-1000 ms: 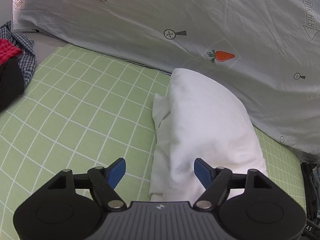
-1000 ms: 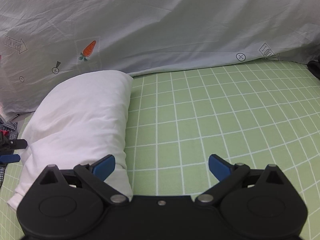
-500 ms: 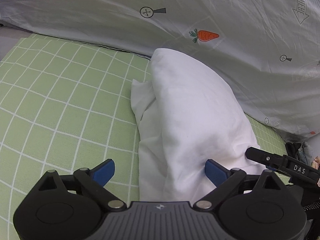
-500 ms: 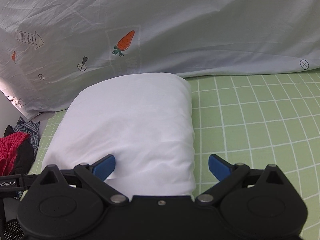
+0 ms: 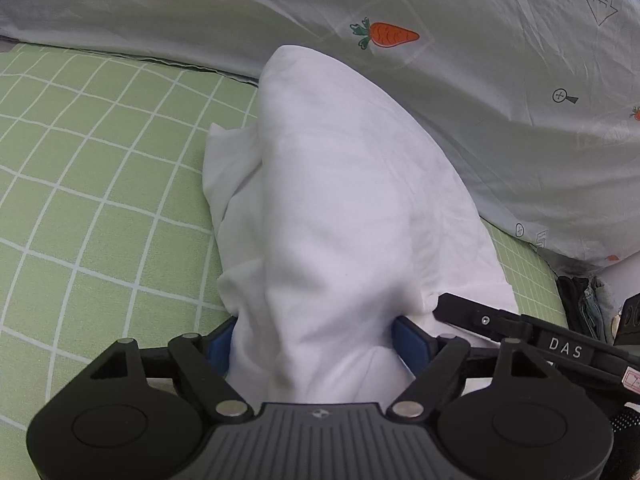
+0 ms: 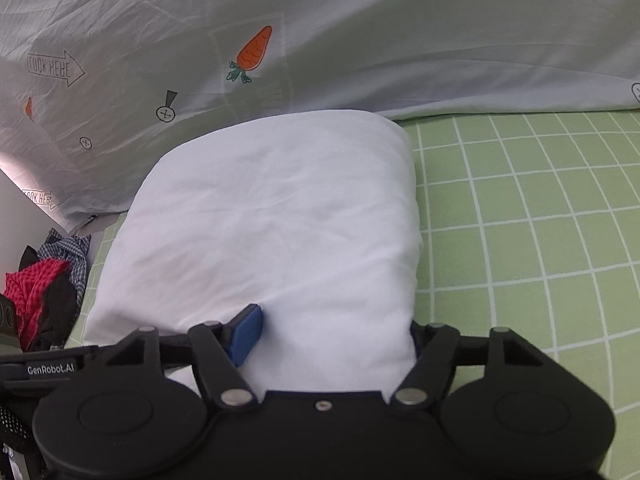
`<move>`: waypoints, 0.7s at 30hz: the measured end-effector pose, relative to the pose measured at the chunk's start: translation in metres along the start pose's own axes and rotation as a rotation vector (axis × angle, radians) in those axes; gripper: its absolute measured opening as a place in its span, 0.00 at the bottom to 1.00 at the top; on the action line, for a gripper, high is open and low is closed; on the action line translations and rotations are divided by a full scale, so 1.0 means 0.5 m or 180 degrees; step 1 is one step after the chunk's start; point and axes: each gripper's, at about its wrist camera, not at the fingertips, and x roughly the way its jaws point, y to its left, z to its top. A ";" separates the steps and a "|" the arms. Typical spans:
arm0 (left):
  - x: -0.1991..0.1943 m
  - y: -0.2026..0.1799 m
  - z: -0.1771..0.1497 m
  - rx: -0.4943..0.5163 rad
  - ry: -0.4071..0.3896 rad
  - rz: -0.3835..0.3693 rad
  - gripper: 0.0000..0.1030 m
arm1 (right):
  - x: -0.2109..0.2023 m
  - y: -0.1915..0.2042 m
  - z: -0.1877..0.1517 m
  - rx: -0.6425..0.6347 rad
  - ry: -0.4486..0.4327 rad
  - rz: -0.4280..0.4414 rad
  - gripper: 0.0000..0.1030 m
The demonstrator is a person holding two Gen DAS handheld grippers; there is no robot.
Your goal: Fold clothes
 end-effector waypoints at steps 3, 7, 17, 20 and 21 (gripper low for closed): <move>-0.028 -0.037 -0.008 0.0017 -0.0100 0.0078 0.44 | -0.028 0.002 -0.005 0.0033 -0.0101 0.0026 0.42; -0.060 -0.109 -0.027 0.0140 -0.0152 0.0072 0.35 | -0.108 0.001 -0.023 -0.0011 -0.0257 -0.0078 0.32; -0.085 -0.374 -0.166 0.0893 0.0084 -0.0578 0.34 | -0.422 -0.113 -0.132 0.0385 -0.0757 -0.0713 0.32; -0.071 -0.464 -0.219 0.1197 0.0233 -0.0769 0.34 | -0.516 -0.176 -0.186 0.0620 -0.0880 -0.0931 0.32; -0.065 -0.497 -0.241 0.1302 0.0269 -0.0833 0.34 | -0.547 -0.200 -0.204 0.0681 -0.0919 -0.0995 0.32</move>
